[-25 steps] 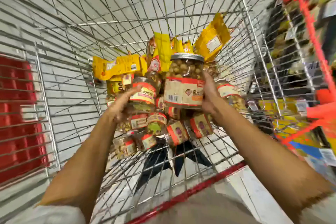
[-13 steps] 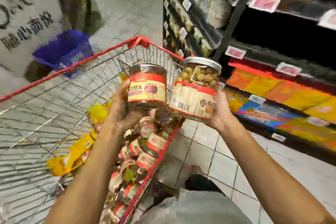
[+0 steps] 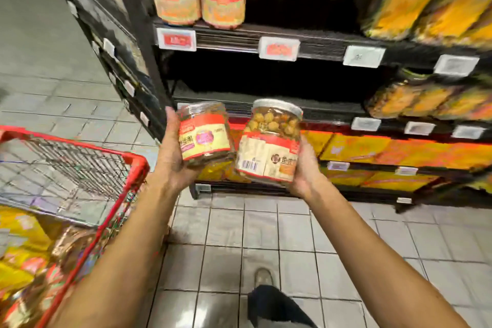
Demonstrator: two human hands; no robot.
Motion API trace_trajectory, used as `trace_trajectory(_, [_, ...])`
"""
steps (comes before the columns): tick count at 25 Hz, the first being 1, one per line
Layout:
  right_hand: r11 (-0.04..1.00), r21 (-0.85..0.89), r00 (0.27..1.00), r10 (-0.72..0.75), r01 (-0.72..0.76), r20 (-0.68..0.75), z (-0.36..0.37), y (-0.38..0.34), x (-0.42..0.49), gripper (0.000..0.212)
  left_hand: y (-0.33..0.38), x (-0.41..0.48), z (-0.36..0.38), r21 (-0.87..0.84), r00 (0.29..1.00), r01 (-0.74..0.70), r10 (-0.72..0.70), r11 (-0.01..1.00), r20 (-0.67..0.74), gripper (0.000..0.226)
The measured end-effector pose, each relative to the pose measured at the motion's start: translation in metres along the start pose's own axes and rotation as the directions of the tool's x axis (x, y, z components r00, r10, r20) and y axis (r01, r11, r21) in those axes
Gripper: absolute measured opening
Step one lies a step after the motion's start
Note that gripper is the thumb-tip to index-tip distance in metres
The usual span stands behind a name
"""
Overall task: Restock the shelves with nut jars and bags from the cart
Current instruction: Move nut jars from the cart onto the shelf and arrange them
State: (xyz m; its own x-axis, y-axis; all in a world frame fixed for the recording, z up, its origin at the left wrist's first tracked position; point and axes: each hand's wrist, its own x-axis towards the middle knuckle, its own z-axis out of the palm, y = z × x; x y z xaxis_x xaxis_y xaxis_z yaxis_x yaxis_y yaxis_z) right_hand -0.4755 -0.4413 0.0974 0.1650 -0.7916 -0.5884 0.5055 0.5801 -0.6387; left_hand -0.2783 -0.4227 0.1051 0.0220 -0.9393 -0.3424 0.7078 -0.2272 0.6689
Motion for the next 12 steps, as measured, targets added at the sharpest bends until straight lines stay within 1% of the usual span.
trace_trajectory(2, [0.999,-0.048,0.999,-0.003,0.001,-0.034,-0.002,-0.021,0.031,0.05,-0.003,0.037,0.006,0.01,0.996,-0.038,0.039,0.999,-0.076,0.084])
trace_trajectory(4, [0.993,-0.119,0.998,0.005,-0.012,-0.059,0.0,-0.032,0.06,0.051,-0.002,0.065,0.003,0.065,0.991,-0.044,0.052,0.997,-0.12,0.088])
trace_trajectory(6, [0.988,-0.151,0.999,0.007,-0.015,-0.048,0.004,-0.036,0.087,0.059,0.003,0.095,-0.004,0.097,0.984,-0.059,0.074,0.994,-0.164,0.085])
trace_trajectory(9, [0.992,-0.123,0.999,0.023,-0.029,-0.045,0.013,-0.037,0.129,0.066,0.011,0.149,-0.018,0.121,0.95,-0.088,0.12,0.989,-0.289,0.081])
trace_trajectory(11, [0.995,-0.101,0.999,-0.007,0.002,-0.046,0.019,-0.032,0.156,0.067,0.019,0.188,-0.029,0.117,0.92,-0.101,0.138,0.988,-0.367,0.074])
trace_trajectory(12, [0.996,-0.087,0.998,-0.027,0.023,-0.052,0.022,-0.03,0.169,0.066,0.021,0.206,-0.033,0.141,0.909,-0.117,0.163,0.983,-0.384,0.069])
